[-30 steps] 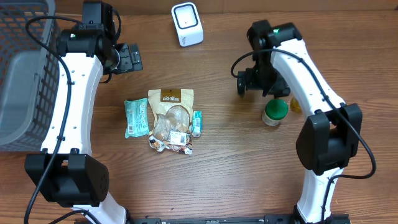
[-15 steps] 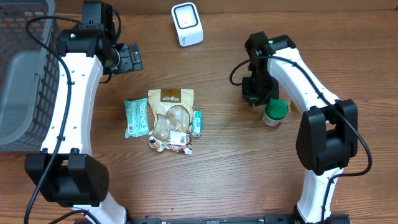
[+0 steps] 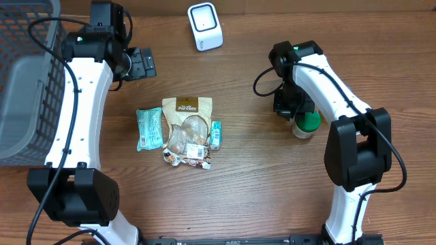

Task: Scan the item barcode
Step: 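Move the right gripper over the teal wrapped snack bar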

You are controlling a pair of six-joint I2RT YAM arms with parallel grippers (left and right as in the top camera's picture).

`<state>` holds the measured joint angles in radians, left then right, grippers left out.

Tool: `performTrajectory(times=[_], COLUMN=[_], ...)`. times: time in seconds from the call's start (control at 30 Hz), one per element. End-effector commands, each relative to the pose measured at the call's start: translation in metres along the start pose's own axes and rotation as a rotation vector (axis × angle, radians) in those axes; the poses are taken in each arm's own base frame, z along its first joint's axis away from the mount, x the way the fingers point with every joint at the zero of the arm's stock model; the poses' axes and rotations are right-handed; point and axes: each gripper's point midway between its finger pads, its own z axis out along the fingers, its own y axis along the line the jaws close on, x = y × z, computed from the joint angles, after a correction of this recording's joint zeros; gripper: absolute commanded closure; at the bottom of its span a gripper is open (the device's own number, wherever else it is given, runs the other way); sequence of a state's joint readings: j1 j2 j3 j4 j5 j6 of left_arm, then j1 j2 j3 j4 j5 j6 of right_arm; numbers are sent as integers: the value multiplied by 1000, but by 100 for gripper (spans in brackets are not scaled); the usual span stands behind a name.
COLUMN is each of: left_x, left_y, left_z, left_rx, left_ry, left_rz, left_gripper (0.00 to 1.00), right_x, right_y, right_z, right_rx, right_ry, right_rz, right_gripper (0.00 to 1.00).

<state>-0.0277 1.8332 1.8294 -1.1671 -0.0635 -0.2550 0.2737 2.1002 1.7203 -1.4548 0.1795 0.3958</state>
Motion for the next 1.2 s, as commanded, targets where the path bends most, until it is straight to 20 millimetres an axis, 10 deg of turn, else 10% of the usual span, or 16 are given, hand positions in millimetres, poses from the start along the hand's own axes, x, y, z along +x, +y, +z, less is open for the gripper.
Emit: performTrajectory(times=[0.0, 0.37, 0.8, 0.93, 1.03, 1.17], left_x=[-3, -3, -3, -3, -3, -3], left_y=[-3, -3, -3, -3, -3, -3], left_z=[-6, -6, -6, -6, -6, -6], left_rx=[9, 10, 9, 10, 9, 9], left_ry=[-18, -18, -18, -18, -18, -18], left_rz=[0, 1, 1, 1, 1, 1], left_gripper=[0, 0, 1, 1, 0, 0], right_x=[-2, 2, 40, 53, 56, 54], right_y=[-8, -18, 132, 172, 190, 192], right_z=[-5, -5, -35, -43, -45, -40], right_rx=[25, 64, -494, -520, -492, -301], right_ry=[-30, -11, 50, -20, -83, -229], right_rz=[41, 57, -227, -325, -339, -250], right_gripper=[85, 79, 47, 34, 0, 0])
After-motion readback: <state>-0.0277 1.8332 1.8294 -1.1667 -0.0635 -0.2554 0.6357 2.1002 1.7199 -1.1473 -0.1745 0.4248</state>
